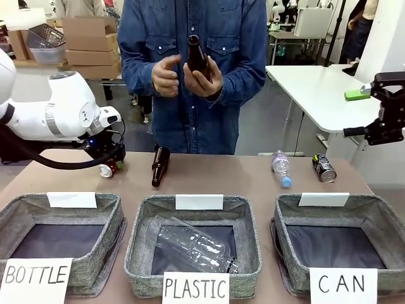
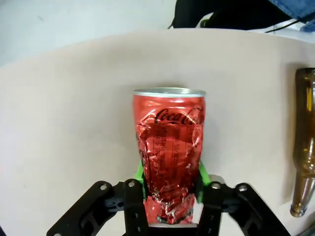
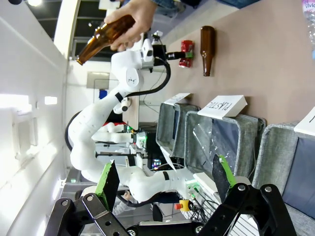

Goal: Sort the can waste into the basket.
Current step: Pick up the can waste from the table and place it in the right Fabric basket.

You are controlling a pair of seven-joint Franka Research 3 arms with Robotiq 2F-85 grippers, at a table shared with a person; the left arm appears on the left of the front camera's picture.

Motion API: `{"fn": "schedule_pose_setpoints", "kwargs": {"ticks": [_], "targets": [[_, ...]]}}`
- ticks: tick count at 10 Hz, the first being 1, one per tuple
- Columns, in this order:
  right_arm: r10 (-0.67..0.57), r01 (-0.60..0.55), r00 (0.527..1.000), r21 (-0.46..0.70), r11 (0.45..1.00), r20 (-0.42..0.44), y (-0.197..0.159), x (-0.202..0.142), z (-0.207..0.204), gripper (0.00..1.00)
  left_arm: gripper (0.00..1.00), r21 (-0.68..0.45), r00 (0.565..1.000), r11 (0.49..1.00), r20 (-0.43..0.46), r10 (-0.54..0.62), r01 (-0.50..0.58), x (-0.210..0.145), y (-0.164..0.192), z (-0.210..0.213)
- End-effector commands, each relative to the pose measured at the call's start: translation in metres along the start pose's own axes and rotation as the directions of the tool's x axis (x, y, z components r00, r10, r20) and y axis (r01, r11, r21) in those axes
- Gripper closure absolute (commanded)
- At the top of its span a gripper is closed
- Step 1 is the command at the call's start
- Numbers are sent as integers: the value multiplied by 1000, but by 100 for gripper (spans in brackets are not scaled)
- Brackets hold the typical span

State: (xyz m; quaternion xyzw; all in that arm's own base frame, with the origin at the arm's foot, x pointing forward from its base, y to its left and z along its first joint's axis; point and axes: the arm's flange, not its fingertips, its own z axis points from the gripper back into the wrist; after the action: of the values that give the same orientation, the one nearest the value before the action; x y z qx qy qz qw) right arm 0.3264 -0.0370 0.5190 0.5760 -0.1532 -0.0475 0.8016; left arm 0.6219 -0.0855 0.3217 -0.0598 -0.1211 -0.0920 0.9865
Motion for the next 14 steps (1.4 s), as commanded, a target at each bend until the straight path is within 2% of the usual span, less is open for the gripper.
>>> {"fn": "schedule_pose_setpoints", "kwargs": {"ticks": [1,3,5,6,8,9,10,11,12,13,14], "targets": [[26,-26,1000,23,999,9,0,3,-3,0,100,35,999,998,19,42,-42,-13,12,24],[26,-26,1000,23,999,9,0,3,-3,0,100,-5,1000,1000,16,-1,1,-42,42,77],[26,-26,1000,23,999,9,0,3,-3,0,100,-90,997,994,42,-60,64,-98,75,151],[26,-26,1000,23,999,9,0,3,-3,0,100,-175,988,974,88,-128,142,-138,83,190],[26,-26,1000,23,999,9,0,3,-3,0,100,-330,952,898,200,-233,289,-222,74,247],[26,-26,1000,23,999,9,0,3,-3,0,100,-403,919,827,224,-326,391,-270,62,267],[26,-26,1000,23,999,9,0,3,-3,0,100,-414,891,791,264,-370,451,-304,54,278],[26,-26,1000,23,999,9,0,3,-3,0,100,-348,922,881,325,-208,321,-307,53,272],[26,-26,1000,23,999,9,0,3,-3,0,100,-397,912,825,257,-320,401,-268,57,262],[26,-26,1000,23,999,9,0,3,-3,0,100,-397,912,825,257,-320,401,-268,57,262],[26,-26,1000,23,999,9,0,3,-3,0,100,-395,898,818,310,-311,419,-307,49,274]]}}
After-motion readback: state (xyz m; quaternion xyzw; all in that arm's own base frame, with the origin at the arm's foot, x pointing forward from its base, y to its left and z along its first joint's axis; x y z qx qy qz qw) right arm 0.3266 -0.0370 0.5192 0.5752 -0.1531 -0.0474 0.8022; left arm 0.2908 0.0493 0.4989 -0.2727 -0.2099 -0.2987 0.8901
